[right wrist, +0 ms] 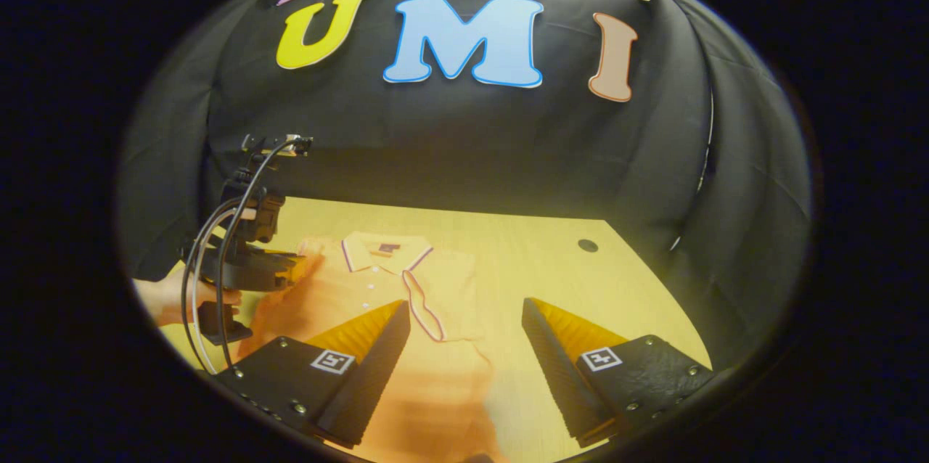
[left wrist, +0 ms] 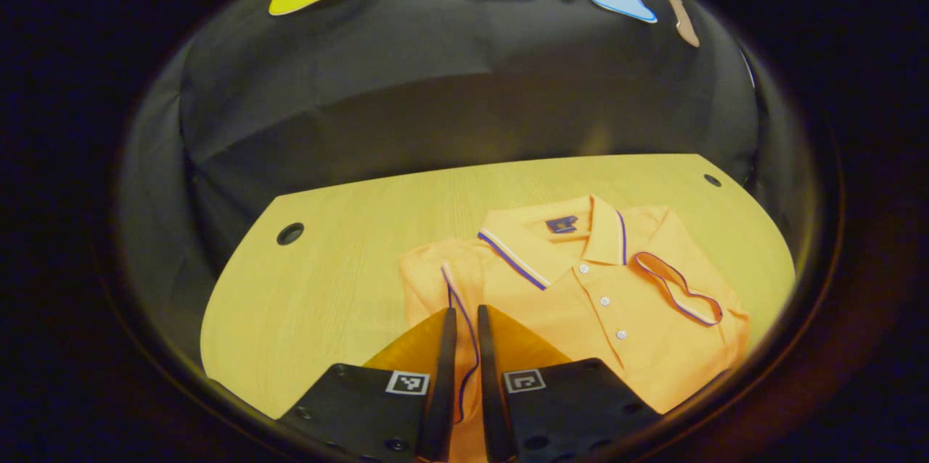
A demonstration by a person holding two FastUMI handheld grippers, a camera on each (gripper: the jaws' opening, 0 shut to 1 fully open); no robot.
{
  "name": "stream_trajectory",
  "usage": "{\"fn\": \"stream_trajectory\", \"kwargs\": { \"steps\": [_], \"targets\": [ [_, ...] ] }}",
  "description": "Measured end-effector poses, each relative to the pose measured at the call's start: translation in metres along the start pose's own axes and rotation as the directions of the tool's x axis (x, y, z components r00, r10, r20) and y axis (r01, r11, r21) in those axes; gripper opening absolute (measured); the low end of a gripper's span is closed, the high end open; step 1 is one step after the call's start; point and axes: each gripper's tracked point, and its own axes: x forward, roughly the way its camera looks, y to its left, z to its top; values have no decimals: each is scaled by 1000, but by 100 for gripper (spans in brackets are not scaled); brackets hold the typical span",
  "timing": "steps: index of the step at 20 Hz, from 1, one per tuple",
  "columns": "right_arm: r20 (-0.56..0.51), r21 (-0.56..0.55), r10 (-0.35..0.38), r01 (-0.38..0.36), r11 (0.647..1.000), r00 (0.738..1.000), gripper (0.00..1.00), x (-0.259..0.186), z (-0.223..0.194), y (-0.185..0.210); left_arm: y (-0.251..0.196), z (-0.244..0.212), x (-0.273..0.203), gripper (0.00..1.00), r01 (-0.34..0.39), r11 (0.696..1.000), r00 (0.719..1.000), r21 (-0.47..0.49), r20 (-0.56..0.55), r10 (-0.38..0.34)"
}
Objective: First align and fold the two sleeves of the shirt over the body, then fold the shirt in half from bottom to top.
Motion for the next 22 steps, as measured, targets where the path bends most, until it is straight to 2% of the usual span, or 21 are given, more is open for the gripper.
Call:
{"fn": "stream_trajectory", "kwargs": {
  "steps": [2, 3, 5, 12, 22],
  "targets": [
    [-4, -5, 0, 0, 1000, 1000, 97, -3, -5, -5, -8, -2, -10, 59, 24, 1000, 1000, -19, -2, -24],
    [-7, -5, 0, 0, 1000, 1000, 98, -6, -9, -7, -12, -4, -17, 81, 39, 999, 999, -30, 1, -39],
    [-15, -4, 3, -3, 1000, 1000, 98, -11, -19, -9, -14, -7, -30, 94, 50, 998, 999, -45, 4, -50],
    [-72, -9, 25, -25, 1000, 997, 98, -37, -71, -11, -15, -43, -89, 95, 57, 995, 998, -77, 0, -57],
    [-198, -10, 42, -45, 999, 979, 98, -88, -167, -24, -11, -143, -184, 95, 42, 995, 998, -88, -49, -47]
  ]
}}
